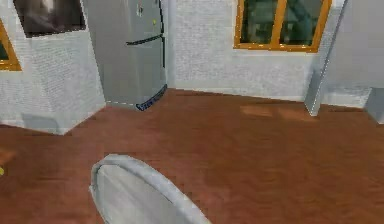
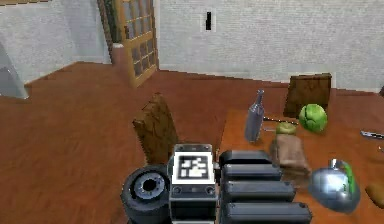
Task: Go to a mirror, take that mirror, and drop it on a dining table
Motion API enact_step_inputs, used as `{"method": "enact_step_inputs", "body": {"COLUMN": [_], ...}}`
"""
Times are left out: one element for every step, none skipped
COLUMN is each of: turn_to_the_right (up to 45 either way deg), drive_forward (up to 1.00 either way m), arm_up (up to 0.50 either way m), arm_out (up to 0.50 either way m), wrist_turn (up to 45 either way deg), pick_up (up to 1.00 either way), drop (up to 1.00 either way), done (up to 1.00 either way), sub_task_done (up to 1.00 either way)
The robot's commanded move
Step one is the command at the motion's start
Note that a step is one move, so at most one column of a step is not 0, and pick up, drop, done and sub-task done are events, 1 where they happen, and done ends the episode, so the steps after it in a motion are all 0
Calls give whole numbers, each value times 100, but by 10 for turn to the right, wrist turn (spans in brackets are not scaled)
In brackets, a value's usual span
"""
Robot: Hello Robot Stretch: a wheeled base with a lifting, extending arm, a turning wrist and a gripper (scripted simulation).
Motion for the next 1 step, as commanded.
{"method": "enact_step_inputs", "body": {"turn_to_the_right": [450], "drive_forward": [0], "arm_up": [0], "arm_out": [0], "wrist_turn": [0], "pick_up": [0], "drop": [0], "done": [0], "sub_task_done": [0]}}
